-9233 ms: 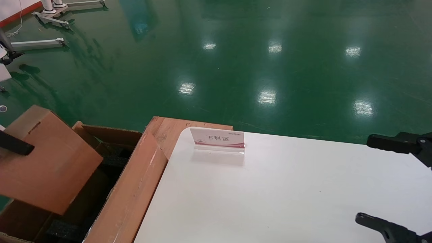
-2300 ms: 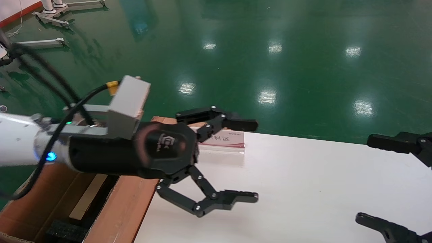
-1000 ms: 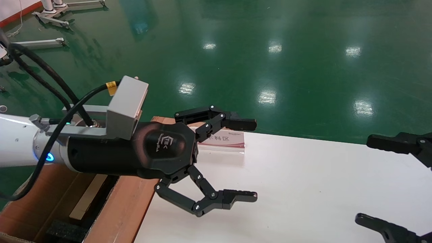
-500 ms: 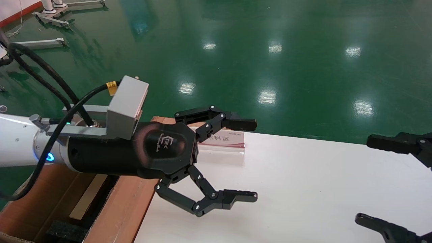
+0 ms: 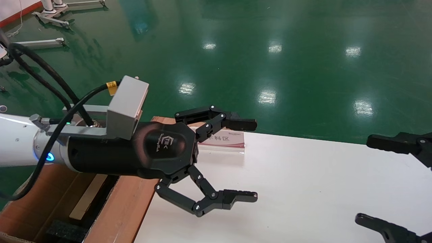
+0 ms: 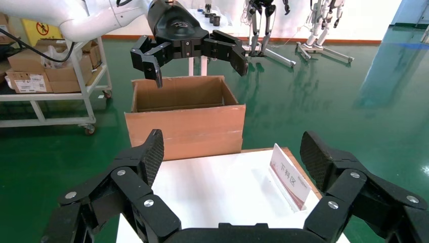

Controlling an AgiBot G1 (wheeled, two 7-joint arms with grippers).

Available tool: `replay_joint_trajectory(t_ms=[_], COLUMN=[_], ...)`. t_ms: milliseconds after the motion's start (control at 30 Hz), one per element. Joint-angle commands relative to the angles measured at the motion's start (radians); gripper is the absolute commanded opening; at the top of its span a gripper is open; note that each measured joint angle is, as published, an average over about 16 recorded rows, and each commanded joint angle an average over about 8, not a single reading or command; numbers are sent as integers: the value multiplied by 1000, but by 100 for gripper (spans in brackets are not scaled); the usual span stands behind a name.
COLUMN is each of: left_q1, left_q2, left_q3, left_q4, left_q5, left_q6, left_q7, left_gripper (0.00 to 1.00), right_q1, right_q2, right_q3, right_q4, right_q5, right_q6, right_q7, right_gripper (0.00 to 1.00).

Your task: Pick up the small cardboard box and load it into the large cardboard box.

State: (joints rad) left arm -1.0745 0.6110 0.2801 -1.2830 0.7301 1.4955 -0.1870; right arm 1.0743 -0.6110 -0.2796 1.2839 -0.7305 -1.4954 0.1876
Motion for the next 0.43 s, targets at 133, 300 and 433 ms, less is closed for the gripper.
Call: replay_joint_trajectory(t_ms=[133, 300, 433], left_q1=[0, 0, 0], left_q2=[0, 0, 0], left_q3=[0, 0, 0], left_q4=[0, 0, 0], left_q5=[0, 0, 0], left_q6=[0, 0, 0], left_q7=[0, 0, 0], left_gripper=[100, 100, 100], right_q1=[0, 0, 0], right_q2=[0, 0, 0], right_q3=[0, 0, 0], right_q4=[0, 0, 0], right_q5=[0, 0, 0], right_q6=[0, 0, 0], right_q7=[0, 0, 0], right_gripper=[100, 100, 100])
